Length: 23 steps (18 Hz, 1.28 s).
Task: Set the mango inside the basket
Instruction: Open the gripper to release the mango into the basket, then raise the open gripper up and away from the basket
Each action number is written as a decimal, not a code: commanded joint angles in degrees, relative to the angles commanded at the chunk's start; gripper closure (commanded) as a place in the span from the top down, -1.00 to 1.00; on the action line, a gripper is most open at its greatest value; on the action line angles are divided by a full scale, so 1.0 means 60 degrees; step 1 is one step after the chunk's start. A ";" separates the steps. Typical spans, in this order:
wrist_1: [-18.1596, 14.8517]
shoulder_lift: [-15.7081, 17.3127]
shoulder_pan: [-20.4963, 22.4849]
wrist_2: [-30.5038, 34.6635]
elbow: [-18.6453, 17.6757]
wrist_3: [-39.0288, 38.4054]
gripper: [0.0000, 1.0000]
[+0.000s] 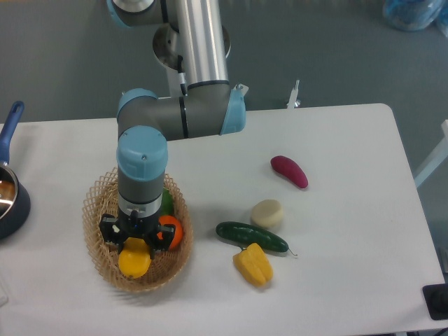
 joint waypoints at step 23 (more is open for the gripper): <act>-0.0146 0.1462 0.1389 0.4351 0.1758 0.4506 1.00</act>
